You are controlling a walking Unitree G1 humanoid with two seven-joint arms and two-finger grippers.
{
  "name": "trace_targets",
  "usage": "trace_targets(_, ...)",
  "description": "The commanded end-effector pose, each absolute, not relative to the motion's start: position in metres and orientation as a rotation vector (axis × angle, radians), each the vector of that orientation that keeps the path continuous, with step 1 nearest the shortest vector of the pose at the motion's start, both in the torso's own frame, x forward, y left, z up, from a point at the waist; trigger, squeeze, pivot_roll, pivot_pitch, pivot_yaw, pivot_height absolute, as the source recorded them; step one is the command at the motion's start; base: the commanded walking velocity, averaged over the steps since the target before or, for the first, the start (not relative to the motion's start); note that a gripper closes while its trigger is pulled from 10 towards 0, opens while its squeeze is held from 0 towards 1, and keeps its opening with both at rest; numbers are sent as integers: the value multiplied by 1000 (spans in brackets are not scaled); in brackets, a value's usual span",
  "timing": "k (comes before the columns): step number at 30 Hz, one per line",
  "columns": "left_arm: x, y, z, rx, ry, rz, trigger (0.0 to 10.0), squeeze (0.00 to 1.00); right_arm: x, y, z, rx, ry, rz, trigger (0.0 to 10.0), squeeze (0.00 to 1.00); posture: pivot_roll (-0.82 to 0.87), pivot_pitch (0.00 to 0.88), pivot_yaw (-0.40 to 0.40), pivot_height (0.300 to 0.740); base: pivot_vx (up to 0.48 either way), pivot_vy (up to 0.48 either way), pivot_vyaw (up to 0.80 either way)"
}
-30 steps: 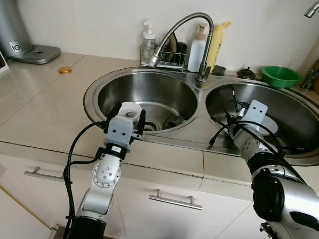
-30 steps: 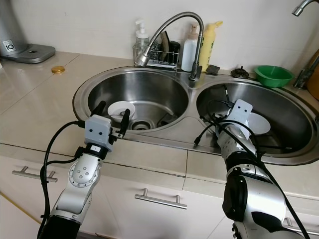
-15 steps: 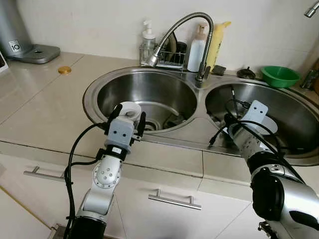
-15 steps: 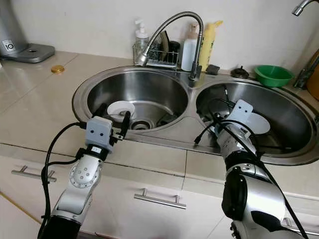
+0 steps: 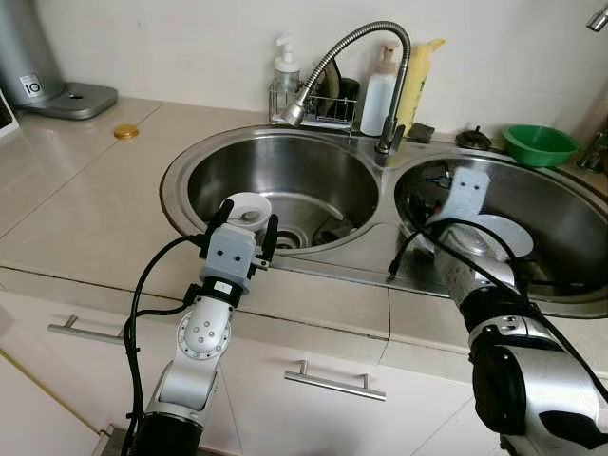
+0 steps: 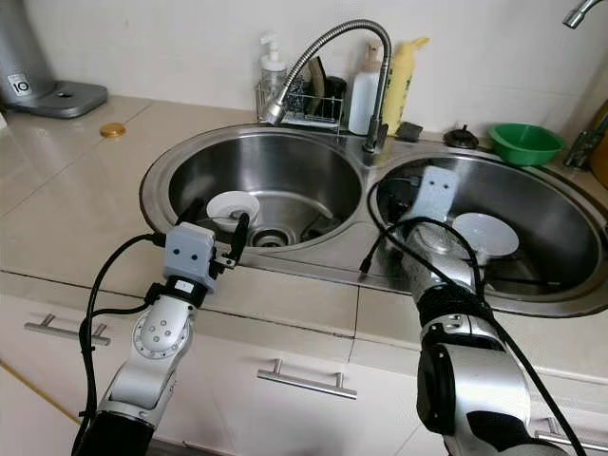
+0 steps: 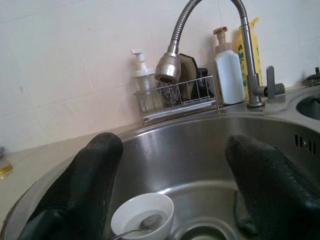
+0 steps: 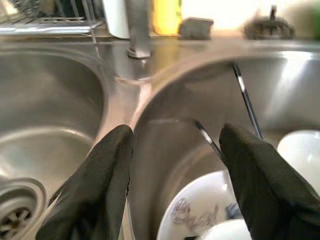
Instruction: Kitchen organization
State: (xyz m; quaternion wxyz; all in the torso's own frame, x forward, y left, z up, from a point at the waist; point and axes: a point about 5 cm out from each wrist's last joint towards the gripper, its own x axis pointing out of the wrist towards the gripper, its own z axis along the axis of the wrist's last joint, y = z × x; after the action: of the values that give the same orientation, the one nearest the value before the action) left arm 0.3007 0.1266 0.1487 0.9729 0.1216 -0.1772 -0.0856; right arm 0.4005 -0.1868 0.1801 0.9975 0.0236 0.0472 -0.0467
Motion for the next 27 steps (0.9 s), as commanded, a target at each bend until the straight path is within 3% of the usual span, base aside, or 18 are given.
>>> trace_targets(1,300,125,148,252,-358,-182,10000,0,399,-189,185,-20,68,-90,10000,1000,82,0,-41,740,0,0,0)
trace_targets(7,300,124,147,246,-359,-184,10000,0,393,-188,196,-64,-27,-99,10000,1000,75,0,-40,740,0,0,0)
trace_targets(8,300,124,148,242,-364,-183,10000,0,390,-188,200,-76,-74,-114,10000,737,75,0,-40,740,0,0,0)
trace_targets(9,299,124,148,238,-367,-183,10000,0,388,-188,203,-83,-106,-121,10000,737,76,0,-41,740,0,0,0)
trace_targets(10,299,124,149,234,-371,-183,10000,0,385,-188,207,-87,-146,-126,10000,0,77,0,-41,740,0,0,0)
trace_targets(15,296,128,159,196,-434,-159,10000,0,366,-181,226,-101,-330,-87,10000,0,78,0,-42,740,0,0,0)
trace_targets(27,295,128,163,179,-460,-149,10000,0,343,-173,239,-69,-464,-95,10000,0,74,0,-38,740,0,0,0)
